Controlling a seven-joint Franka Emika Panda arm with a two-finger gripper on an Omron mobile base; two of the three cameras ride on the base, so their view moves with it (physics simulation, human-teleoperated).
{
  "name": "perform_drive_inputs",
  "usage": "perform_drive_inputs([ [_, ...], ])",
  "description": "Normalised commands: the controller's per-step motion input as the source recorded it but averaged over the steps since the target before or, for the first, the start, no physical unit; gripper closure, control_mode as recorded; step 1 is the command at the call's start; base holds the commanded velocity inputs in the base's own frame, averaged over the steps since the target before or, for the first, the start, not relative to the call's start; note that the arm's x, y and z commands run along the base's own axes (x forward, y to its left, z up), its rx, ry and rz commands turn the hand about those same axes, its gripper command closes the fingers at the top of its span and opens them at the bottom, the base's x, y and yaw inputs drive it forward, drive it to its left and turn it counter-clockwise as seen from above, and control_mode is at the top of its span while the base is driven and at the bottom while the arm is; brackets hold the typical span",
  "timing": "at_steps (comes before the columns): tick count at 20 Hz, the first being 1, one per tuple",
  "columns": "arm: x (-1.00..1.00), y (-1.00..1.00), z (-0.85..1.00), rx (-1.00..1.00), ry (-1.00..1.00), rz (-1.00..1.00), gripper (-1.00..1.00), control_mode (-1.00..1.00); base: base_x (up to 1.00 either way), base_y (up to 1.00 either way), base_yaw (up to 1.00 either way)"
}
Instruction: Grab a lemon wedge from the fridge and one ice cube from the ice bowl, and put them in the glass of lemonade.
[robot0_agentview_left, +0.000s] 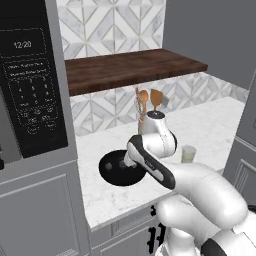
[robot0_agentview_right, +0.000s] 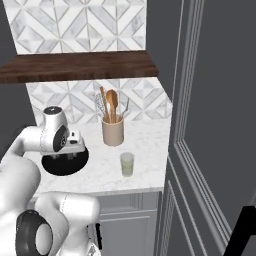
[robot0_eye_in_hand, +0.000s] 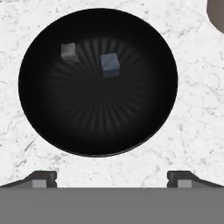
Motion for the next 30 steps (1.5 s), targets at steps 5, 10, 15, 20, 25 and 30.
perform_drive_inputs([
  [5,0.42,0.44,-0.28,0.00,0.08,0.00,-1.00,-1.00,0.00,0.00,0.00],
  [10,0.46,0.19,-0.12,0.00,0.09,0.00,-1.00,-1.00,0.00,0.00,0.00],
  [15,0.41,0.01,-0.05,0.00,0.00,0.00,-1.00,-1.00,0.00,0.00,0.00],
  [20,0.31,0.11,-0.27,-0.01,0.02,0.00,-1.00,-1.00,0.00,0.00,0.00],
  [25,0.17,0.04,-0.24,0.00,0.05,0.00,-1.00,-1.00,0.00,0.00,0.00],
  [30,0.01,0.00,-0.21,0.00,0.00,0.00,-1.00,-1.00,0.00,0.00,0.00],
])
